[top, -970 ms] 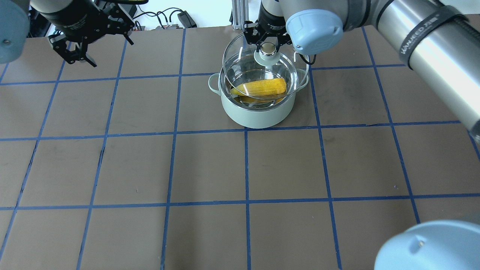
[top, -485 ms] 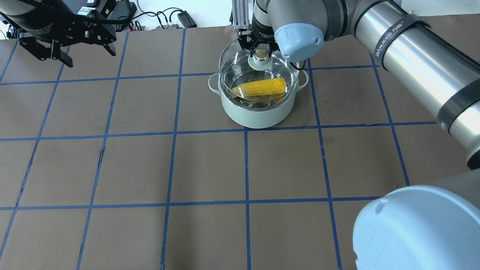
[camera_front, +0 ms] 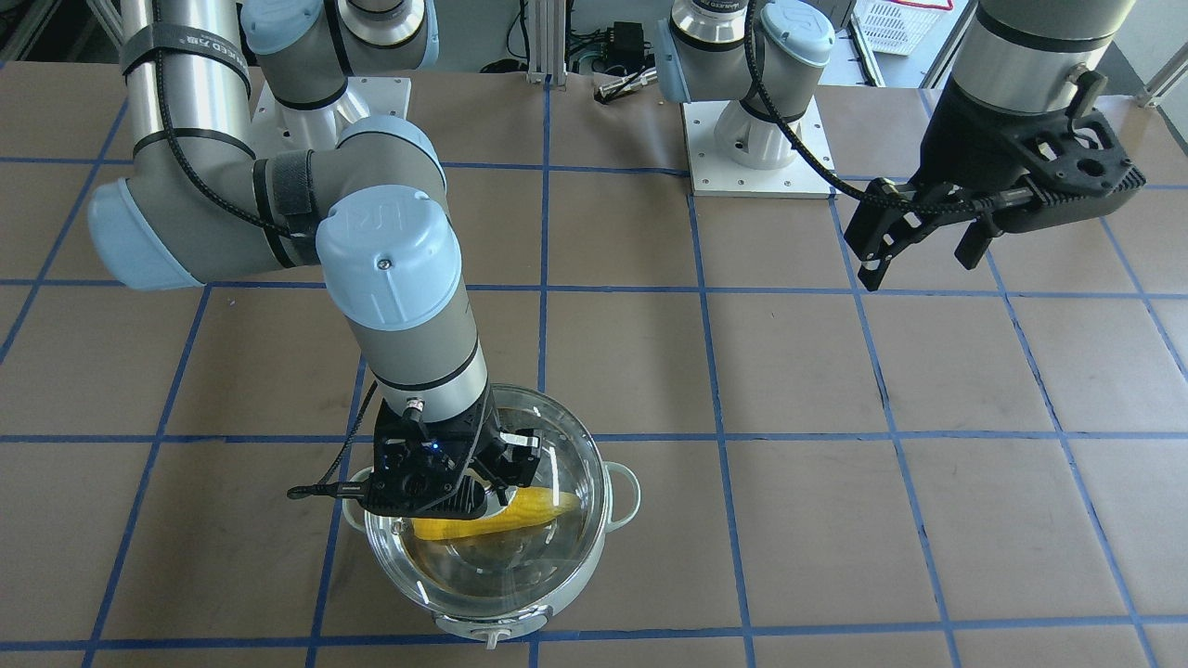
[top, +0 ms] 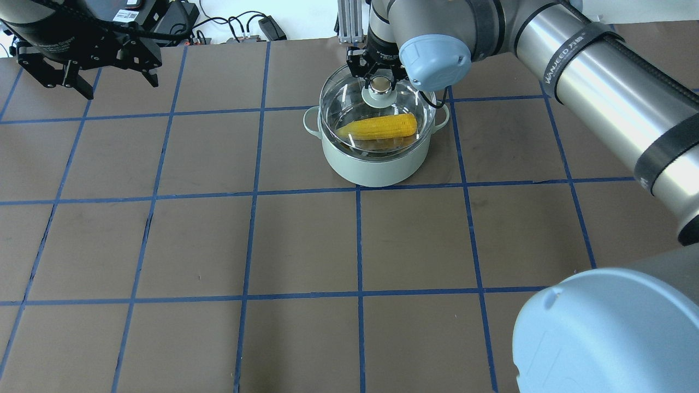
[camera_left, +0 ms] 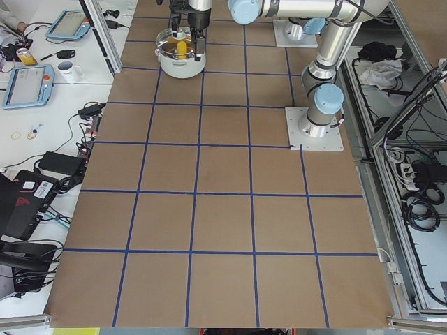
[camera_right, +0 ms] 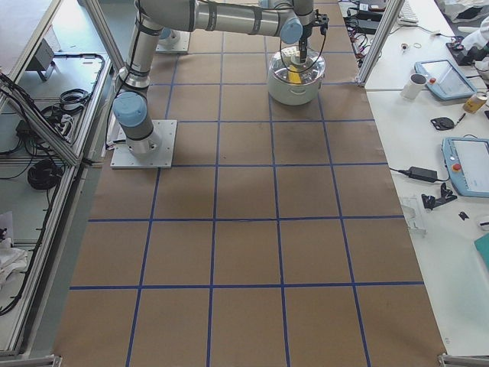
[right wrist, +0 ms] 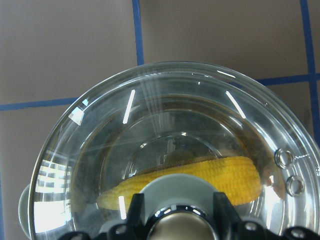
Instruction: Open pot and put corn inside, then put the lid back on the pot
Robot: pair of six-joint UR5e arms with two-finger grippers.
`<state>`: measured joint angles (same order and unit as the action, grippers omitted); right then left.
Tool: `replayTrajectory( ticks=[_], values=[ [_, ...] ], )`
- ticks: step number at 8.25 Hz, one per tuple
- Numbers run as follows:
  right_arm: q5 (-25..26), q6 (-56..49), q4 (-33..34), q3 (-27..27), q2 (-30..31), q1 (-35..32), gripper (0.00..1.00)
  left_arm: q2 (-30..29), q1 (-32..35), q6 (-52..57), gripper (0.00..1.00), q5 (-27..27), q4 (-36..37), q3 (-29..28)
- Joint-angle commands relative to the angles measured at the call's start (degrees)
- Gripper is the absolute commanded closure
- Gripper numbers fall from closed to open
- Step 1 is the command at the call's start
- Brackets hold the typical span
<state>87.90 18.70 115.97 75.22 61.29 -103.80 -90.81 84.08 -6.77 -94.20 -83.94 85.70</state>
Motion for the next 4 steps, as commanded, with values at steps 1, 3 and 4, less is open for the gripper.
replayTrajectory(
  ticks=[1, 3, 4],
  values=[
    [-0.01, 0.46, -0.22, 0.02, -0.03, 0.00, 0.75, -1.03, 3.36, -2.19, 0.00, 0.51, 0.71, -0.44],
    [0.08, 0.63, -0.14, 0.19, -0.03, 0.00, 0.76, -1.30, 7.39, -3.15, 0.00, 1.64, -0.07, -0.44],
    [-0.18, 0.55, -0.13, 0.28, 0.06, 0.00, 0.76, -0.25, 7.94, -3.16, 0.00, 1.56, -4.69, -0.44]
  ],
)
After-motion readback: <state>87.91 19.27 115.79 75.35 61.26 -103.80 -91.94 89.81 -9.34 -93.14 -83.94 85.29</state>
